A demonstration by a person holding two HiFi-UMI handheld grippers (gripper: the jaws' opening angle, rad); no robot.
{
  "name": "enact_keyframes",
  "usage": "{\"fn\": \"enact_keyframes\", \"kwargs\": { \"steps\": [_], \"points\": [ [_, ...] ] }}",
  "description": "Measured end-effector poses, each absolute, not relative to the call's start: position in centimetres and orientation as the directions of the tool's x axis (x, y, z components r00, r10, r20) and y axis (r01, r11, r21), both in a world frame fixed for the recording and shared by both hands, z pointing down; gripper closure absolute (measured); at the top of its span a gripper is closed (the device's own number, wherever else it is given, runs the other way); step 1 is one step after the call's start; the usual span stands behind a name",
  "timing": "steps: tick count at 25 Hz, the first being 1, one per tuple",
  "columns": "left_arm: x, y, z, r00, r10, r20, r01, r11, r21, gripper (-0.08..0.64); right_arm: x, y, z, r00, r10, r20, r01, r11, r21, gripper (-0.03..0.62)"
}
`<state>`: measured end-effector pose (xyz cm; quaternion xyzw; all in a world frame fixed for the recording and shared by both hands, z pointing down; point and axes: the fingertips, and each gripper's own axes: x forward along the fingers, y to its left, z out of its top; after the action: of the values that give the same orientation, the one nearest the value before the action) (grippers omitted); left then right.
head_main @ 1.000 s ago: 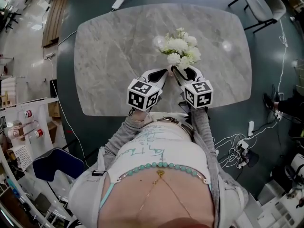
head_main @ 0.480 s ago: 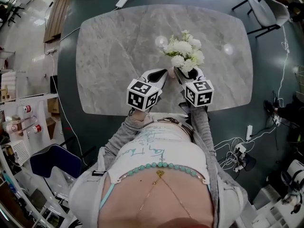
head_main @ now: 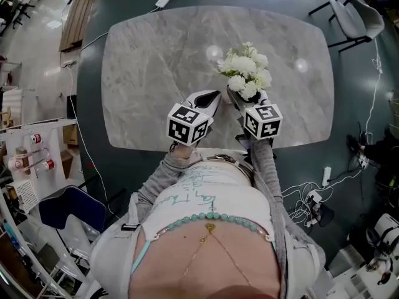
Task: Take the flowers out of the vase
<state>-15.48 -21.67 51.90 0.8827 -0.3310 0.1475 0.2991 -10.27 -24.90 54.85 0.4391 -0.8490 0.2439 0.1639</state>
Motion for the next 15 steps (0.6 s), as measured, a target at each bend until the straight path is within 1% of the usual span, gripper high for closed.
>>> {"fn": "enact_keyframes", "kwargs": {
  "steps": [6,8,11,15],
  "points": [
    [-15.80,-21.85,52.15,0.730,-0.502,0.463,-0.681,-0.592,0.431,0.560,-10.47,-25.41,54.91,-0.570,-0.670,0.476,-0.819,0.509,-0.266,0.350],
    [-15.84,-21.89,52.18,0.730,-0.502,0.464,-0.682,-0.592,0.431,0.560,-10.52,-25.50,54.95,-0.567,-0.672,0.476,-0.820,0.513,-0.253,0.368],
    [-15.73,-22.02,52.09,0.730,-0.502,0.464,-0.681,-0.591,0.433,0.560,-10.45,-25.67,54.77,-0.561,-0.677,0.476,-0.822,0.521,-0.229,0.414],
    [-15.63,-22.02,52.11,0.730,-0.501,0.465,-0.681,-0.592,0.432,0.560,-10.36,-25.69,54.84,-0.549,-0.682,0.484,-0.828,0.524,-0.201,0.446]
  ]
}}
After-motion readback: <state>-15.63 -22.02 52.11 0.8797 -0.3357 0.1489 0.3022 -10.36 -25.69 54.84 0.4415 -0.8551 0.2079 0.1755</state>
